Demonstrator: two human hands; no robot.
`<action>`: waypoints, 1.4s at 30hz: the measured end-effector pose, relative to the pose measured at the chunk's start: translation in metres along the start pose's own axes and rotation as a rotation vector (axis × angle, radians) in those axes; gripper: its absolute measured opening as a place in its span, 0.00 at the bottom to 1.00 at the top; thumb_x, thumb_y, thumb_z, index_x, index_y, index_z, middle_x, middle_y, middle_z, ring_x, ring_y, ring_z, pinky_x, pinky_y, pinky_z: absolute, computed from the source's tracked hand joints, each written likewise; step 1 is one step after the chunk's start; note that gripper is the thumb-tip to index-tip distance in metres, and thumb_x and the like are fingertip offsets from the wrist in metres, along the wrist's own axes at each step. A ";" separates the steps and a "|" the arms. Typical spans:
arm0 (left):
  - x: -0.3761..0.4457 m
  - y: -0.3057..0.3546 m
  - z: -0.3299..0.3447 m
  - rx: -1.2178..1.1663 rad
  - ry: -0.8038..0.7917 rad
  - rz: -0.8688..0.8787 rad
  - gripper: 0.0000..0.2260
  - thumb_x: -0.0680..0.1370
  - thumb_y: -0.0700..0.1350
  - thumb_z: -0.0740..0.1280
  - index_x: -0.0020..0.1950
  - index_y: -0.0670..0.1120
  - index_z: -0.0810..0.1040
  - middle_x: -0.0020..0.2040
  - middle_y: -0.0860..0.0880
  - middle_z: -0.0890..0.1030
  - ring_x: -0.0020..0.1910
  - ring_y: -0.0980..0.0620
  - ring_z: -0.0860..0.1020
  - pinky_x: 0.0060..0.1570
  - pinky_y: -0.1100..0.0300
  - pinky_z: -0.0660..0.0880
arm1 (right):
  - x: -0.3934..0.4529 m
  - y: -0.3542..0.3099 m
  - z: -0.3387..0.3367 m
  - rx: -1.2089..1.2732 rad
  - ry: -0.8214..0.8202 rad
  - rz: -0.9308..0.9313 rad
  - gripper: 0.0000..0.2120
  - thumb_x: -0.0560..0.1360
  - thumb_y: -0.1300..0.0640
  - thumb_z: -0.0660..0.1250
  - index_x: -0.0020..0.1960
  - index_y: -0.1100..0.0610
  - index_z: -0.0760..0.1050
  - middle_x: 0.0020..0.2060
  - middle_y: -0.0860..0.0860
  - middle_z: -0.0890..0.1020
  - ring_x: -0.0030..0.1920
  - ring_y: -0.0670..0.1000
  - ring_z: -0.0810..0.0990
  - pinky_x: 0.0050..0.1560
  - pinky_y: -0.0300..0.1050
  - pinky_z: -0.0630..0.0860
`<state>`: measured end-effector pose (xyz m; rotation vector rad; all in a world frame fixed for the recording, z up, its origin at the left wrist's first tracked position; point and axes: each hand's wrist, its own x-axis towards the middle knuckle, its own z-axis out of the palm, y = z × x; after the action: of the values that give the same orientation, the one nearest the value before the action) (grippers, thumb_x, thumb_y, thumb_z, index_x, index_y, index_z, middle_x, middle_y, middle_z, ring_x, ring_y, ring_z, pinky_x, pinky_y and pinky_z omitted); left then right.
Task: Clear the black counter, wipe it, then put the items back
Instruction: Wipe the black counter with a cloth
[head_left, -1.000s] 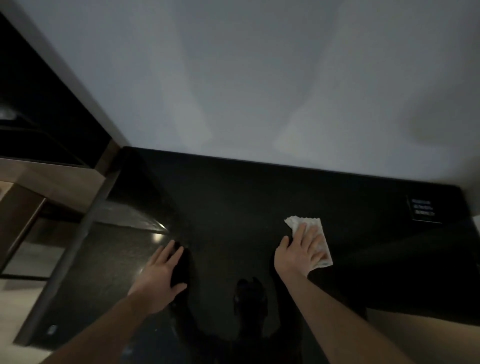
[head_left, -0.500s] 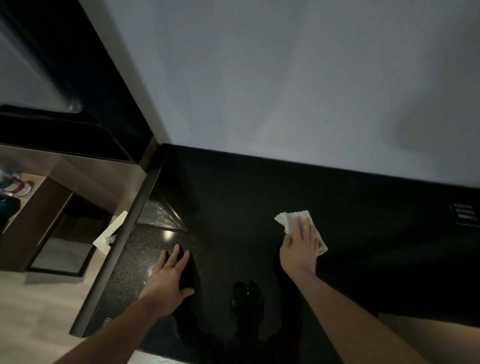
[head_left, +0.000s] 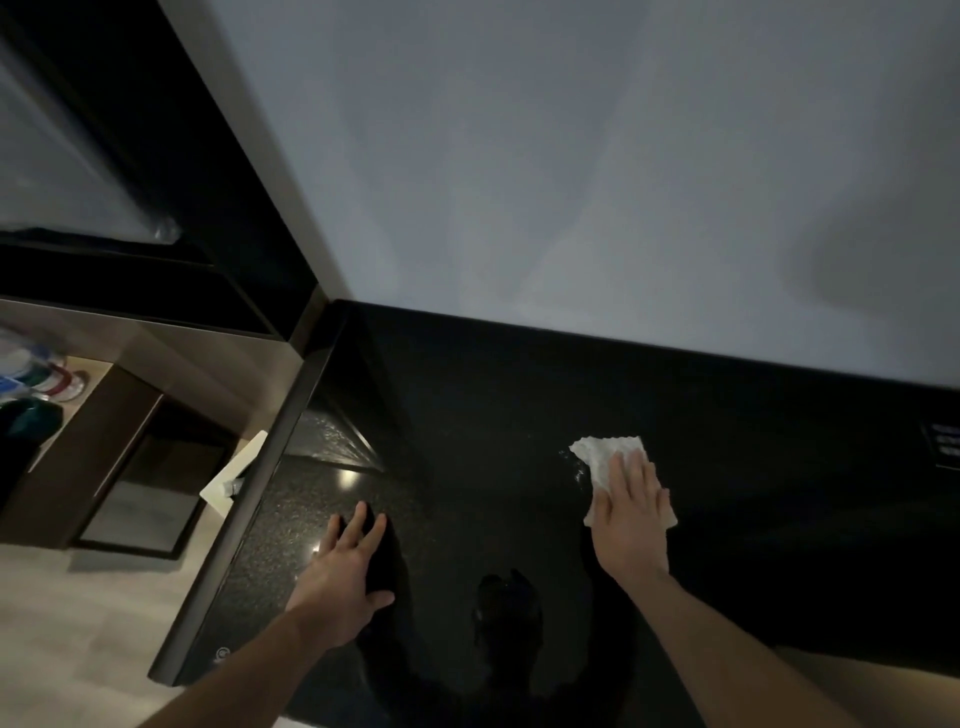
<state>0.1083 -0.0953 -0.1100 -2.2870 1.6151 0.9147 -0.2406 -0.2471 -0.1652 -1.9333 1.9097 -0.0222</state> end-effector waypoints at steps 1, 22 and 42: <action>-0.001 -0.001 -0.001 0.001 0.005 0.003 0.48 0.76 0.58 0.72 0.83 0.59 0.40 0.82 0.56 0.34 0.82 0.46 0.38 0.78 0.42 0.61 | -0.001 -0.008 0.005 0.017 0.034 0.039 0.29 0.86 0.46 0.43 0.85 0.52 0.41 0.84 0.53 0.39 0.83 0.53 0.36 0.83 0.58 0.40; 0.016 -0.242 -0.035 -0.316 -0.008 -0.102 0.30 0.79 0.66 0.63 0.80 0.63 0.62 0.58 0.55 0.85 0.55 0.56 0.83 0.57 0.59 0.77 | -0.008 -0.303 0.119 0.043 0.164 0.125 0.34 0.84 0.43 0.52 0.85 0.55 0.48 0.84 0.57 0.46 0.84 0.57 0.42 0.82 0.63 0.43; 0.025 -0.253 -0.036 -0.369 -0.134 -0.020 0.33 0.77 0.59 0.70 0.80 0.62 0.60 0.62 0.55 0.82 0.57 0.53 0.82 0.61 0.57 0.77 | -0.019 -0.450 0.101 0.761 0.154 -0.021 0.25 0.84 0.63 0.59 0.79 0.50 0.67 0.77 0.49 0.71 0.76 0.51 0.70 0.77 0.48 0.67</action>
<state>0.3555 -0.0347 -0.1435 -2.3987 1.4649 1.4313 0.2177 -0.2150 -0.1156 -1.4469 1.6224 -0.8006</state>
